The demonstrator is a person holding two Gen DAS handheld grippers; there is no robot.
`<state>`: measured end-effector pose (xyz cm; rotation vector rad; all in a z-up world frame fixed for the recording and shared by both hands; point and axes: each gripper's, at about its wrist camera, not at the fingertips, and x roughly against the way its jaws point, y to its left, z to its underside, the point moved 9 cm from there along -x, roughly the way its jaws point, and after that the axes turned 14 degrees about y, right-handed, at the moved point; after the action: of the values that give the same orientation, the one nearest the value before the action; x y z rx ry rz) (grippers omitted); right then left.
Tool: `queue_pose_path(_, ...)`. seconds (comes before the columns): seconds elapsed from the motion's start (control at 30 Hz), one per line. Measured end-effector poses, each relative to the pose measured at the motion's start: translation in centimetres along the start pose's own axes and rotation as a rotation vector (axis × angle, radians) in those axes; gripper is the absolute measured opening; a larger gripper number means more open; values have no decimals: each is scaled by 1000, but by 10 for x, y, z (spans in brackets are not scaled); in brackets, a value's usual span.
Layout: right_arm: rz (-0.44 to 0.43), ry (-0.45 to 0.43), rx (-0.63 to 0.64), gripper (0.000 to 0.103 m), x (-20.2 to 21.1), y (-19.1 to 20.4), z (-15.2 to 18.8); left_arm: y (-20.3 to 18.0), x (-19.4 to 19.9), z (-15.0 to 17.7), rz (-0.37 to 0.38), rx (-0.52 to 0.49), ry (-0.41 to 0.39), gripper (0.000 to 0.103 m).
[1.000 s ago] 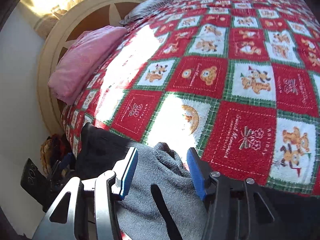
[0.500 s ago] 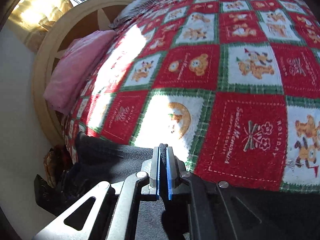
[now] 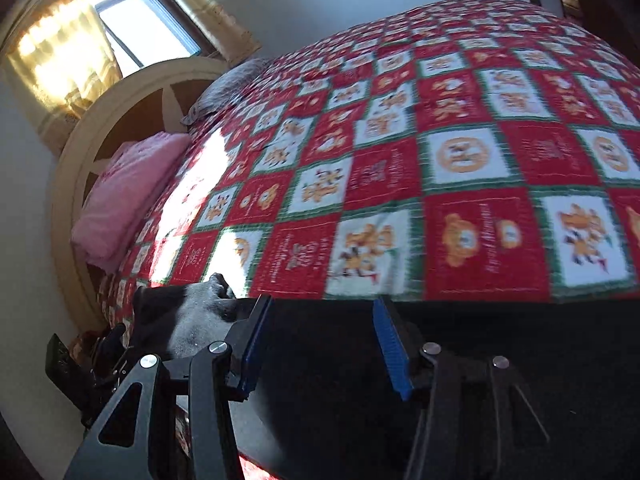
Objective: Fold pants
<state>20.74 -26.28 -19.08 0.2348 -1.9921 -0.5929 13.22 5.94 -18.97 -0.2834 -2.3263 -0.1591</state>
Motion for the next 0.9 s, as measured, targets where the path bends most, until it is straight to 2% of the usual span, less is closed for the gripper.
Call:
queue_pose_path(0.23, 139, -154, -190, 53, 116, -119, 38, -80, -9, -23, 120, -128, 13, 79)
queue_pose_path(0.43, 236, -230, -352, 53, 178, -190, 83, -158, -3, -37, 209, -275, -7, 79)
queue_pose_path(0.6, 229, -288, -488, 53, 207, -236, 112, -225, -8, -43, 315, -360, 15, 79)
queue_pose_path(0.7, 209, -322, -539, 53, 217, -253, 123, -257, -17, -38, 342, -425, 54, 76)
queue_pose_path(0.83, 189, -355, -553, 53, 227, -264, 127, -290, -29, -25, 357, -508, 111, 57)
queue_pose_path(0.9, 177, -363, -561, 53, 229, -270, 128, -299, -35, -21, 355, -531, 132, 53)
